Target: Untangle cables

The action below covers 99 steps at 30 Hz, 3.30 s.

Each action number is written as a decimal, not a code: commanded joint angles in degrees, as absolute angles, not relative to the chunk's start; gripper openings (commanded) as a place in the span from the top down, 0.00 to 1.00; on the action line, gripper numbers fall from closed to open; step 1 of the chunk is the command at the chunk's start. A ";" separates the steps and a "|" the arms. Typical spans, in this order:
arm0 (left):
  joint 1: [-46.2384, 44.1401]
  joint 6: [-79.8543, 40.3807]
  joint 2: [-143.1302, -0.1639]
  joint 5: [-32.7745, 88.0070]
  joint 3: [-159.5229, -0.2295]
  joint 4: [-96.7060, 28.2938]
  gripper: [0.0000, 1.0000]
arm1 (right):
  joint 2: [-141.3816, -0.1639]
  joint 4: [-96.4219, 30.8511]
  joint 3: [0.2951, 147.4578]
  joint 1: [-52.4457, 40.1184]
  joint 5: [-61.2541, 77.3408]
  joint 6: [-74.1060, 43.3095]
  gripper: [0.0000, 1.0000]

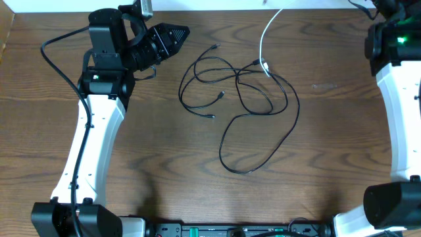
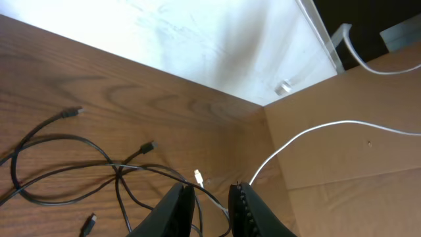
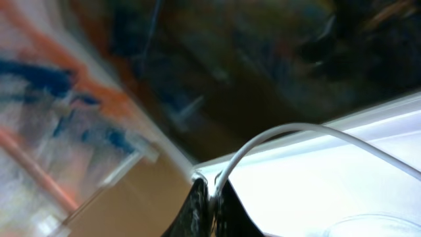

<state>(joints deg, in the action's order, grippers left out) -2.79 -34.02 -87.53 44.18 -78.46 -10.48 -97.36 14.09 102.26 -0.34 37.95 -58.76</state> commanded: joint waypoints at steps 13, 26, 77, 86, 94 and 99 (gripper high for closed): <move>-2.81 -33.01 -86.50 42.48 -79.72 -11.38 0.76 | -96.77 -9.65 102.35 -5.04 16.43 -47.48 0.98; -2.81 -32.99 -86.50 42.30 -79.72 -12.45 0.76 | -96.75 -11.73 102.35 -8.16 17.50 -79.88 0.98; -2.81 -33.01 -86.50 39.31 -79.72 -14.52 0.76 | -90.13 -16.56 104.68 14.90 12.47 -36.38 0.99; -2.85 -33.01 -86.50 37.85 -79.72 -14.57 0.76 | -103.37 -16.45 109.51 26.68 9.69 -24.80 0.99; -2.85 -33.01 -86.50 36.36 -79.72 -14.61 0.76 | -120.03 6.92 109.51 25.87 -4.64 -32.03 0.98; -2.85 -33.01 -86.50 35.90 -79.72 -14.59 0.76 | -128.92 18.70 109.51 24.27 -13.87 -33.39 0.98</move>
<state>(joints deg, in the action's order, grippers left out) -2.79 -34.02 -87.53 36.84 -78.46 -14.70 -125.05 16.05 108.79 25.65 -5.21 -31.64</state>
